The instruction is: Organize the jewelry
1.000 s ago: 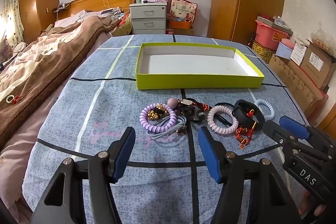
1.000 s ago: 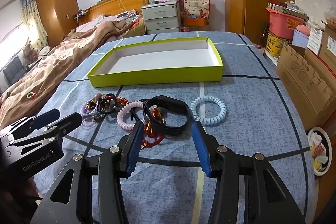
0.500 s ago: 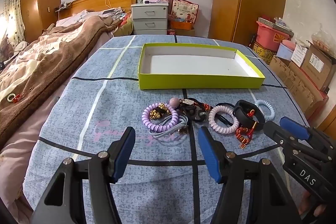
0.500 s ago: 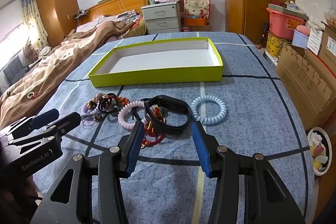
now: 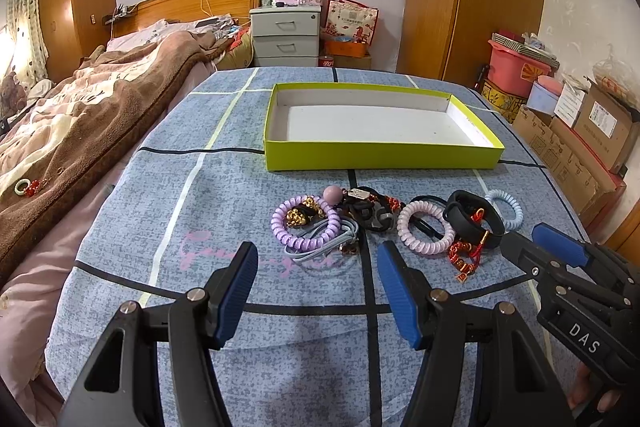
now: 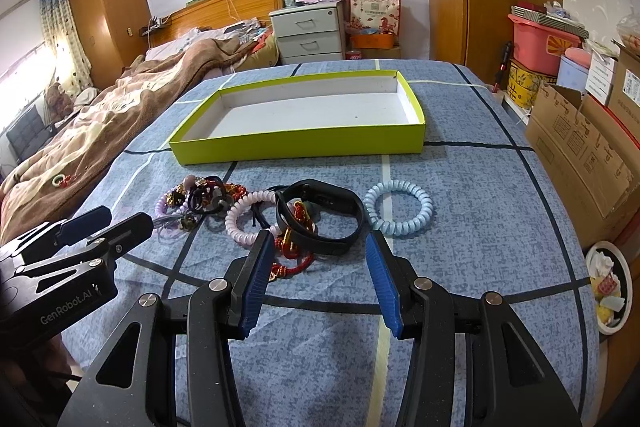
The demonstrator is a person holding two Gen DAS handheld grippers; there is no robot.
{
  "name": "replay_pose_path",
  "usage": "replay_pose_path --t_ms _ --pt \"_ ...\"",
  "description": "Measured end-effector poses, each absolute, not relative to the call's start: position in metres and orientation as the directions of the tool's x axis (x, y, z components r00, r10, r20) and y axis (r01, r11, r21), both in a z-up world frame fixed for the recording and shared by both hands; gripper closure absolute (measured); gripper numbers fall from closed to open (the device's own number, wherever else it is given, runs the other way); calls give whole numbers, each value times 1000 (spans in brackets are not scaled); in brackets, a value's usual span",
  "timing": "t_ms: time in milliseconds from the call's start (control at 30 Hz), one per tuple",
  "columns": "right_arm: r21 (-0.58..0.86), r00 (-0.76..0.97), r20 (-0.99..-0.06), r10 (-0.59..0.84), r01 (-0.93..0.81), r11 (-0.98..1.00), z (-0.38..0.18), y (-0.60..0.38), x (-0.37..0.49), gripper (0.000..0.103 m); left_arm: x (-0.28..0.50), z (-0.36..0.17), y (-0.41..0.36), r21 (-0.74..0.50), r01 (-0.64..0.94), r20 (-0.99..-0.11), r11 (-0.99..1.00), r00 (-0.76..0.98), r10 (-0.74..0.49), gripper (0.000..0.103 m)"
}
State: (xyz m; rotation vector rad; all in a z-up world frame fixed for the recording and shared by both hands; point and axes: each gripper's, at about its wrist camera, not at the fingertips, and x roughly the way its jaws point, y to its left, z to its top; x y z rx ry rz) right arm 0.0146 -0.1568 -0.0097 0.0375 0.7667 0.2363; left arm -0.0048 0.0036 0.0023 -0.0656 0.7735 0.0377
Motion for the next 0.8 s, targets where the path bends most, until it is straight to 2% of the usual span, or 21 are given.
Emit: replay_pose_path --t_ms 800 --pt "118 692 -686 226 -201 973 -16 -157 14 55 -5 2 4 -44 -56 -701 997 713 9 39"
